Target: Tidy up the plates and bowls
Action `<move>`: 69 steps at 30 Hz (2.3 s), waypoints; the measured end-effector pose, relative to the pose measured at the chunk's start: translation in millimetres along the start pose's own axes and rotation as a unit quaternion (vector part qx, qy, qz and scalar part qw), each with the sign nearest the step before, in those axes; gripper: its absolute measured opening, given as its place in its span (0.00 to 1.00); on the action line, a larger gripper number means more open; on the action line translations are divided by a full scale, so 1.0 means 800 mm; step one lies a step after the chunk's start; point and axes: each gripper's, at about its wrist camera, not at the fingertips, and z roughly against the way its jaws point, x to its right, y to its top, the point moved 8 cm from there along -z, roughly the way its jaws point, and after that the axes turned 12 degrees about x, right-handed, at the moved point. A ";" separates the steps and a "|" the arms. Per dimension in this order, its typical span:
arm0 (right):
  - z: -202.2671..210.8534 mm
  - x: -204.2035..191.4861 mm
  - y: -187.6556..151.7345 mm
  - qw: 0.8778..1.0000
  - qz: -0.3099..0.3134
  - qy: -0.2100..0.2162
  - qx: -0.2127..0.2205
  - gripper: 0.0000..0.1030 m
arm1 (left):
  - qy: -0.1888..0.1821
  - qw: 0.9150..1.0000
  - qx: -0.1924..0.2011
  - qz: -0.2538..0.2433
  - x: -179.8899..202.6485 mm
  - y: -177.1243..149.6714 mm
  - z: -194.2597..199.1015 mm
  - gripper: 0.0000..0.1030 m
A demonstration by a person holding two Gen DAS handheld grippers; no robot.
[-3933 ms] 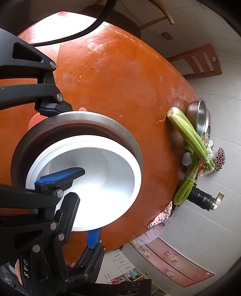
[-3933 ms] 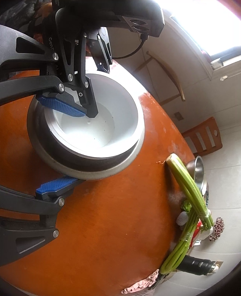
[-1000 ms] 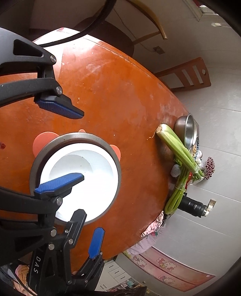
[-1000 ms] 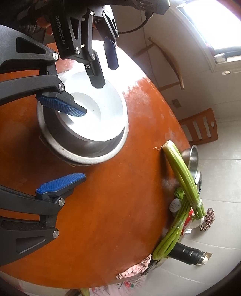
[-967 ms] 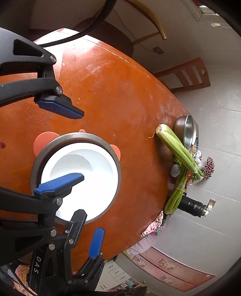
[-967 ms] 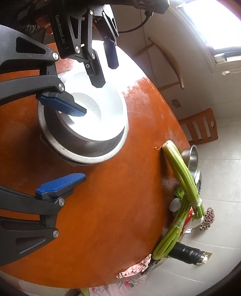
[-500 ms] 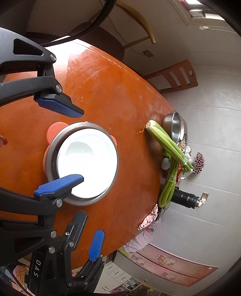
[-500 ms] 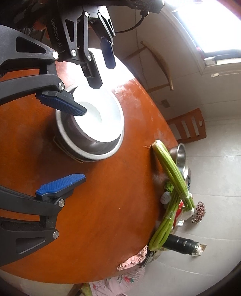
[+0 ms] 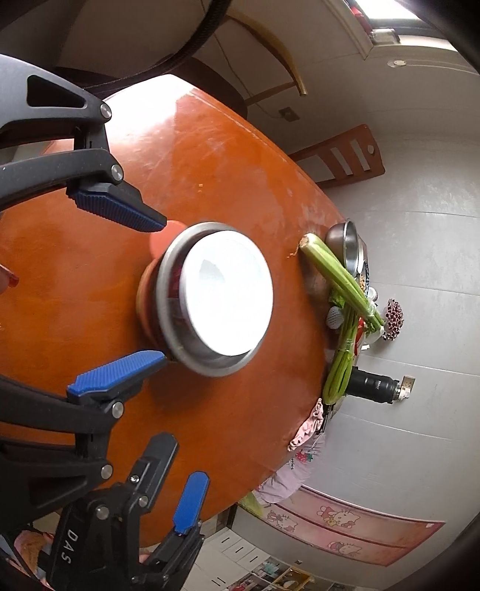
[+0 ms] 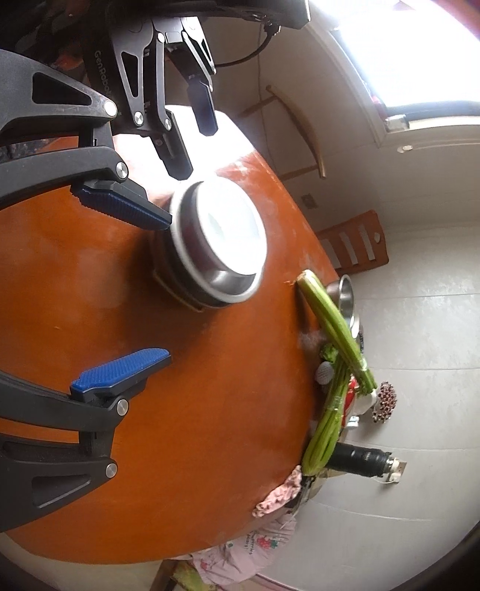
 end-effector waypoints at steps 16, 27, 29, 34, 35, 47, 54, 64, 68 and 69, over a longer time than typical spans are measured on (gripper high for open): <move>0.034 -0.013 -0.072 1.000 -0.009 -0.009 0.021 0.67 | 0.005 1.000 -0.001 -0.012 0.006 -0.067 0.028 0.65; 0.035 -0.013 -0.090 1.000 -0.015 -0.019 0.018 0.67 | 0.010 1.000 -0.003 -0.005 -0.005 -0.080 0.026 0.65; 0.036 -0.012 -0.090 0.999 -0.018 -0.021 0.020 0.67 | 0.011 1.000 -0.004 -0.006 -0.005 -0.081 0.025 0.65; 0.038 -0.013 -0.092 0.999 -0.021 -0.021 0.022 0.67 | 0.012 1.000 -0.004 -0.005 -0.005 -0.082 0.025 0.65; 0.038 -0.013 -0.092 0.999 -0.022 -0.021 0.021 0.67 | 0.011 1.000 -0.004 -0.005 -0.004 -0.082 0.025 0.65; 0.034 -0.012 -0.096 0.999 -0.020 -0.018 0.016 0.67 | 0.013 1.000 -0.009 -0.008 0.000 -0.085 0.020 0.65; 0.032 -0.013 -0.097 0.999 -0.023 -0.017 0.015 0.67 | 0.016 1.000 -0.011 -0.009 -0.001 -0.085 0.017 0.65; 0.029 -0.017 -0.100 1.000 -0.018 -0.014 0.011 0.67 | 0.021 1.000 -0.010 -0.011 -0.004 -0.086 0.014 0.66; 0.031 -0.016 -0.100 1.000 -0.018 -0.015 0.012 0.67 | 0.022 1.000 -0.011 -0.009 -0.005 -0.087 0.014 0.66; 0.031 -0.016 -0.101 1.000 -0.017 -0.015 0.012 0.67 | 0.024 1.000 -0.011 -0.009 -0.006 -0.087 0.015 0.66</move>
